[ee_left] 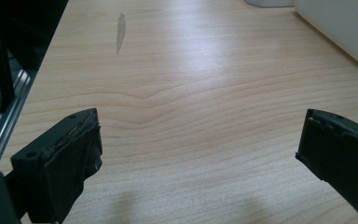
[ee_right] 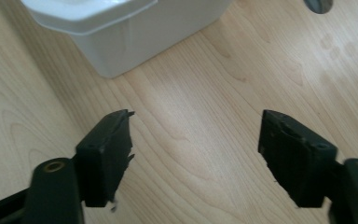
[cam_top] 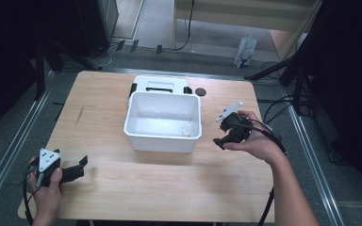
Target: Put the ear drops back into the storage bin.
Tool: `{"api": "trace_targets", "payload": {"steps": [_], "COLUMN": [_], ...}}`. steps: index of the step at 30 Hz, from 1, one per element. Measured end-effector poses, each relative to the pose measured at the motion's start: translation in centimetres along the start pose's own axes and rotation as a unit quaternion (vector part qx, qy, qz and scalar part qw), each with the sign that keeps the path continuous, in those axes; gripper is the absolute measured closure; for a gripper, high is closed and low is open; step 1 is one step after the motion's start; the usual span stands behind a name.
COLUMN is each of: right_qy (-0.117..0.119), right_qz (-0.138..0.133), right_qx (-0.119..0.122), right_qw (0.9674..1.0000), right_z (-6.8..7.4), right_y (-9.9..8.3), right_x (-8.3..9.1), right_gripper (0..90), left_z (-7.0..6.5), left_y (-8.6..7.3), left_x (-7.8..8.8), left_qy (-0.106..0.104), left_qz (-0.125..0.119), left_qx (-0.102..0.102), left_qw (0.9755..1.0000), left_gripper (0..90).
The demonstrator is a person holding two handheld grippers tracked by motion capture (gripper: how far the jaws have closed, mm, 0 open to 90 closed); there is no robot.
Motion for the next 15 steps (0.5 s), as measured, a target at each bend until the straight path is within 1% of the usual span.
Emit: {"api": "trace_targets", "payload": {"steps": [3,4,5,7,8,9,10,12,15], "right_qy": [-0.022,-0.026,-0.029,-0.034,-0.032,-0.031,-0.032,-0.033,-0.038], "right_qz": [-0.019,-0.025,-0.030,-0.047,-0.055,-0.067,-0.073,-0.085,-0.107], "right_qx": [-0.024,-0.030,-0.034,-0.045,-0.053,-0.064,-0.071,-0.081,-0.113], "right_qw": [0.9993,0.9989,0.9986,0.9973,0.9965,0.9952,0.9943,0.9925,0.9871], "right_z": [0.2,0.3,0.4,0.6,0.7,0.9,1.1,1.2,1.4], "right_y": [-1.3,-1.7,-2.1,-3.0,-3.4,-4.1,-4.6,-5.3,-6.8], "right_x": [-0.3,-0.4,-0.5,-0.8,-0.9,-1.1,-1.3,-1.4,-1.7], "right_gripper": [14.7,12.4,12.0,7.5,4.9,1.5,0.2,0.0,0.0], "left_z": [0.0,0.0,0.0,0.0,0.0,0.0,0.0,0.0,0.0], "left_y": [0.0,0.0,0.0,0.0,0.0,0.0,0.0,0.0,0.0], "left_x": [0.0,0.0,0.0,0.0,0.0,0.0,0.0,0.0,0.0], "left_qy": [0.000,0.000,0.001,0.000,-0.001,-0.001,-0.001,-0.001,0.000], "left_qz": [0.001,0.001,0.001,0.001,0.001,0.001,0.001,0.001,0.000], "left_qx": [-0.001,-0.002,-0.002,-0.001,-0.002,-0.002,-0.002,-0.002,-0.001], "left_qw": [1.0000,1.0000,1.0000,1.0000,1.0000,1.0000,1.0000,1.0000,1.0000], "left_gripper": [0.4,0.4,0.4,0.4,0.4,0.4,0.4,0.4,0.4]}}
Point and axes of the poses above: each handheld gripper's, and its own axes: x roughly backward along the jaws, y roughly out of its top, z roughly to its left, the point moved 3 cm from there along -x, roughly forward along the jaws, and after that the axes turned 3 degrees about y, right-handed, at the moved point
